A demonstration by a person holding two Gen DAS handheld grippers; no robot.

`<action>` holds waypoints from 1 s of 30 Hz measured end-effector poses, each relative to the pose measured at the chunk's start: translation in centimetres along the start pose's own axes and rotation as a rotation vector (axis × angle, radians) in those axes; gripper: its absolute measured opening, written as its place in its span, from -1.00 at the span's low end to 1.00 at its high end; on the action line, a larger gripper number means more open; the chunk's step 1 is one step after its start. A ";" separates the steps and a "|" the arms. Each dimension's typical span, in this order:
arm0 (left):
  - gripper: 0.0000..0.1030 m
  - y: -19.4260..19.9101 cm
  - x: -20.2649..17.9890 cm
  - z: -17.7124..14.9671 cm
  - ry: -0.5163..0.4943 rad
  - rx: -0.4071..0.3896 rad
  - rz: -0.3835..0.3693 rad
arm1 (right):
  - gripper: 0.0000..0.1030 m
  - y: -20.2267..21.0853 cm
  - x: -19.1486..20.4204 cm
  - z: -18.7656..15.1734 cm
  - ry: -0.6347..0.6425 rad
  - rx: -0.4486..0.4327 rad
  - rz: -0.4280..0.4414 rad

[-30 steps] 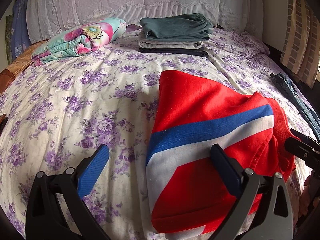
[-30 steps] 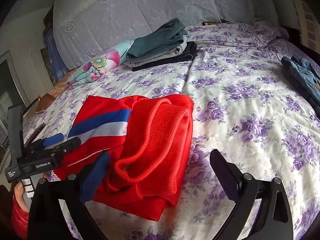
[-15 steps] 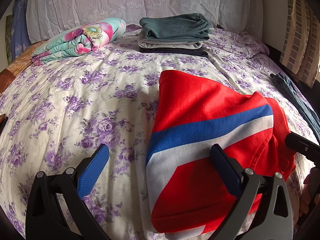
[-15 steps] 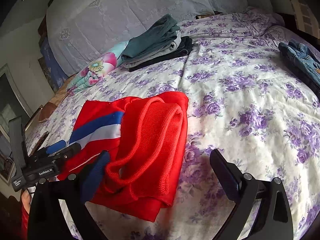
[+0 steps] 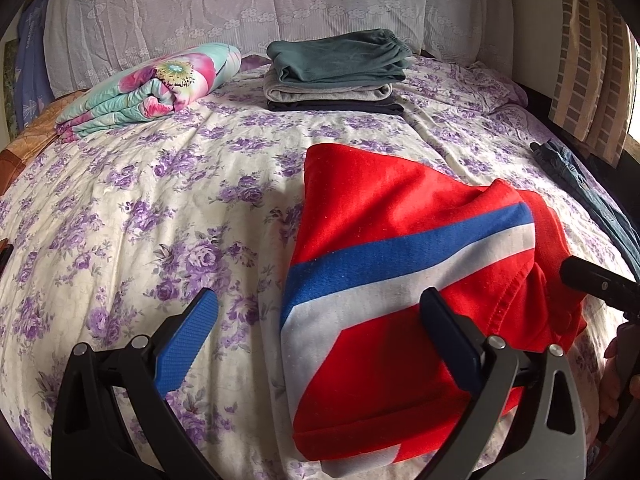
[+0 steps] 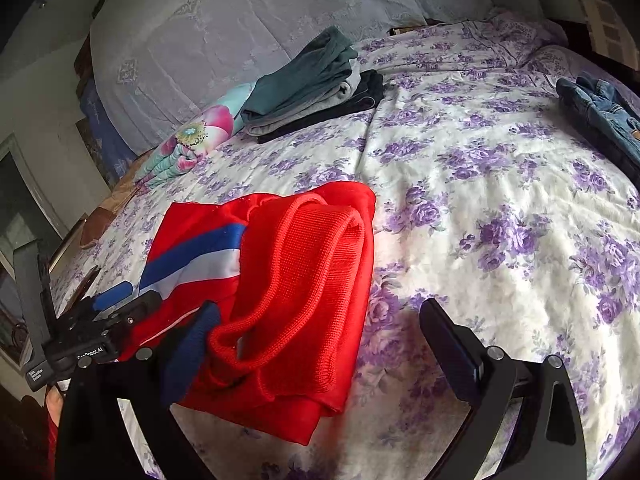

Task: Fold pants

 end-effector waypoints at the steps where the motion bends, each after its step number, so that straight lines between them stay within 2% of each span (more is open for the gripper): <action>1: 0.90 0.0 -0.1 0.0 -0.002 -0.001 0.001 | 0.93 0.0 0.0 0.0 0.000 0.000 0.000; 23: 0.90 -0.2 0.0 -0.1 0.008 0.004 -0.017 | 0.93 -0.3 0.1 0.0 -0.004 0.019 0.007; 28: 0.90 -0.4 -0.6 0.0 -0.008 0.033 -0.063 | 0.93 -1.6 0.2 0.3 0.005 0.081 0.015; 30: 0.90 -0.7 -0.9 0.2 -0.001 0.060 -0.137 | 0.93 -2.0 0.4 0.6 0.007 0.096 0.025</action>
Point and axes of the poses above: each gripper's, at about its wrist camera, not at the fingertips, and y roughly against the way its jaws point, x to its left, z to its top, the point moved 5 cm from there along -y, roughly the way its jaws point, and after that the axes turned 12 degrees about -z, right-handed, at the moved point
